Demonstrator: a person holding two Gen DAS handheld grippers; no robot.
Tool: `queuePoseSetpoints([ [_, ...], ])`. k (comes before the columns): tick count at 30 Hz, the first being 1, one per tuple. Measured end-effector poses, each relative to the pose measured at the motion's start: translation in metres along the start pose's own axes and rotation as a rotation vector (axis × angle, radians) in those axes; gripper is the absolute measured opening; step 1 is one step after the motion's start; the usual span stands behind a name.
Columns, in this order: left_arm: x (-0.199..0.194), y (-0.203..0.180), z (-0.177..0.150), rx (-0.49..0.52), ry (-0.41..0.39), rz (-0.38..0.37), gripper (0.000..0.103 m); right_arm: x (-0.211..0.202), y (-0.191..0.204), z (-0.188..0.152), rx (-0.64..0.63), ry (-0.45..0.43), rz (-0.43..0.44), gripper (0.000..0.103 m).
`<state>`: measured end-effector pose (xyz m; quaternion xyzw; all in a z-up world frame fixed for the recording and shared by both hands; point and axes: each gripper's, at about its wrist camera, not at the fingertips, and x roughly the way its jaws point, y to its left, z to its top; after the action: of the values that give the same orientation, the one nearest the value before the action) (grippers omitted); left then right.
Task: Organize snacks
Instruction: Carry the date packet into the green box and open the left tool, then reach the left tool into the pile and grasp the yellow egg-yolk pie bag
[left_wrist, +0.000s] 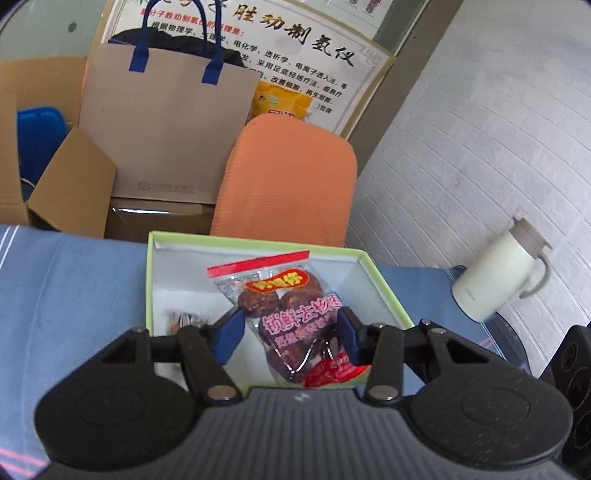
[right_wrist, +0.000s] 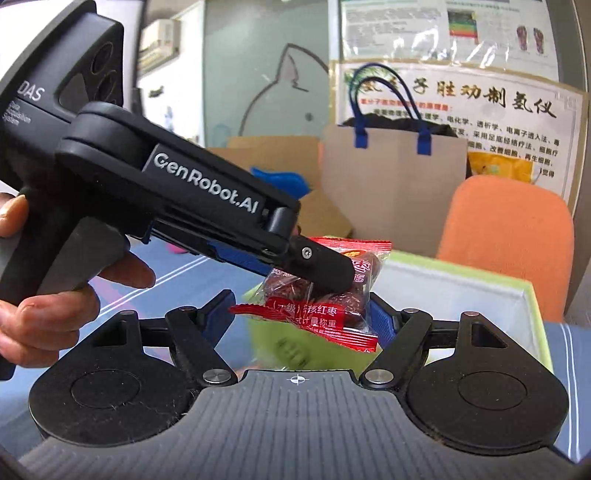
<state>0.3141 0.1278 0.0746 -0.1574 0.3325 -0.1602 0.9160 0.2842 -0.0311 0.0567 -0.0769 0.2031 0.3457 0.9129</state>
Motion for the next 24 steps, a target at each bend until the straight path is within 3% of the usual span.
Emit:
queuePoseSetpoints([
  [1, 0.008, 0.002, 0.004, 0.008, 0.006, 0.003, 0.046, 0.01, -0.006, 0.004, -0.002, 0.011, -0.007, 0.062],
  [4, 0.021, 0.008, 0.01, 0.02, -0.001, 0.043, 0.066, 0.034, -0.022, 0.009, -0.004, 0.063, -0.019, 0.065],
  [8, 0.003, 0.014, 0.004, 0.01, -0.04, 0.05, 0.067, 0.042, -0.039, 0.003, 0.018, 0.095, -0.049, 0.067],
  [11, -0.026, 0.008, -0.013, 0.027, -0.079, 0.028, 0.075, 0.012, -0.044, -0.004, 0.053, 0.034, -0.047, 0.073],
  [16, -0.065, -0.013, -0.059, 0.073, -0.091, -0.003, 0.075, -0.058, -0.035, -0.024, 0.064, -0.072, -0.056, 0.083],
  [21, -0.086, -0.026, -0.122, 0.072, -0.032, -0.031, 0.075, -0.126, -0.016, -0.066, 0.136, -0.126, -0.058, 0.089],
  [24, -0.09, -0.036, -0.164, 0.063, 0.025, 0.004, 0.075, -0.161, -0.002, -0.1, 0.2, -0.129, -0.091, 0.089],
])
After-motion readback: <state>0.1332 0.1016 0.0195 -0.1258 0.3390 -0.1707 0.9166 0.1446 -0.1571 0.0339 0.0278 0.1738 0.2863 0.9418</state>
